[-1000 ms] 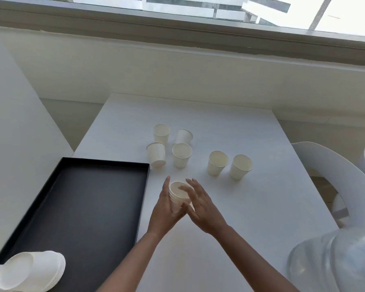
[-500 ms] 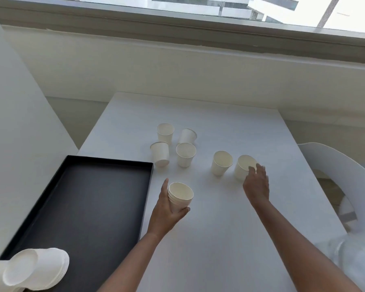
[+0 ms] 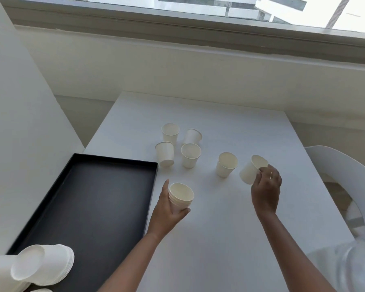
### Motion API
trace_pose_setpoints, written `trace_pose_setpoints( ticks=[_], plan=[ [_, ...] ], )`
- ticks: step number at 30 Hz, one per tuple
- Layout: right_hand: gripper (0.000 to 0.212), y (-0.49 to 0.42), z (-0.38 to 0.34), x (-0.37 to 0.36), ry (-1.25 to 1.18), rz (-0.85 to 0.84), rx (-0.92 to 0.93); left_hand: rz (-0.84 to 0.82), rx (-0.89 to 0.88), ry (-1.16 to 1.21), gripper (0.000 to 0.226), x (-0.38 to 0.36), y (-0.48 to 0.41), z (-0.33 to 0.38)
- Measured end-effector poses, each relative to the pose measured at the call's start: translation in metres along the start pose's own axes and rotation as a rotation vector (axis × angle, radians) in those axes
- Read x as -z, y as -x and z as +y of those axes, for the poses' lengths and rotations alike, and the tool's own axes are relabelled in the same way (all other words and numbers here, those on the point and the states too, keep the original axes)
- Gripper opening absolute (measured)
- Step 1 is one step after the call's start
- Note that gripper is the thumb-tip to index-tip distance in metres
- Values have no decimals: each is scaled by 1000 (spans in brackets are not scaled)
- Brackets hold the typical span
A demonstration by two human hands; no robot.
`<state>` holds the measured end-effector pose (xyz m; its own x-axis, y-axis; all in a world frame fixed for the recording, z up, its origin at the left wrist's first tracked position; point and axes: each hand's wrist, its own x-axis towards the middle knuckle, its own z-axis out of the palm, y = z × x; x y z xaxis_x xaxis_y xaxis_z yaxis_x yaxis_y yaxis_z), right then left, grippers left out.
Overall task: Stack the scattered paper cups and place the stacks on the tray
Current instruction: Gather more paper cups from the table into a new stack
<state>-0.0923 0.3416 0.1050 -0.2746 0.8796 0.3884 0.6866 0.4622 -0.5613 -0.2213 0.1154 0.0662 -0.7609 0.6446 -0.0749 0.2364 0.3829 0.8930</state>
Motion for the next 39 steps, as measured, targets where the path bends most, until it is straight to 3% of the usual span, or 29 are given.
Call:
trace_pose_setpoints(
  ticks=[4, 11, 23, 28, 30, 32, 36, 39],
  plan=[
    [12, 17, -39, 7, -183, 70, 270, -2, -11, -25, 102, 0, -1, 3],
    [7, 55, -98, 5, -464, -219, 605, 16, -78, -15, 102, 6, 0, 10],
    [16, 99, -113, -8, -396, -573, 765, 166, -151, 87, 102, 38, 16, 15],
    [20, 110, -121, -12, -408, -683, 765, 251, -248, 15, 88, 50, 25, 16],
    [22, 113, -127, -11, -491, -728, 698, 290, -290, 4, 74, 53, 28, 16],
    [24, 119, -138, -9, -654, -763, 500, 317, -277, 32, 68, 57, 29, 16],
    [28, 135, -155, -15, -900, -839, -94, 363, -225, 98, 60, 66, 30, 14],
    [47, 142, -156, -21, -941, -1092, -545, 382, -222, 95, 61, 74, 36, 13]
  ],
)
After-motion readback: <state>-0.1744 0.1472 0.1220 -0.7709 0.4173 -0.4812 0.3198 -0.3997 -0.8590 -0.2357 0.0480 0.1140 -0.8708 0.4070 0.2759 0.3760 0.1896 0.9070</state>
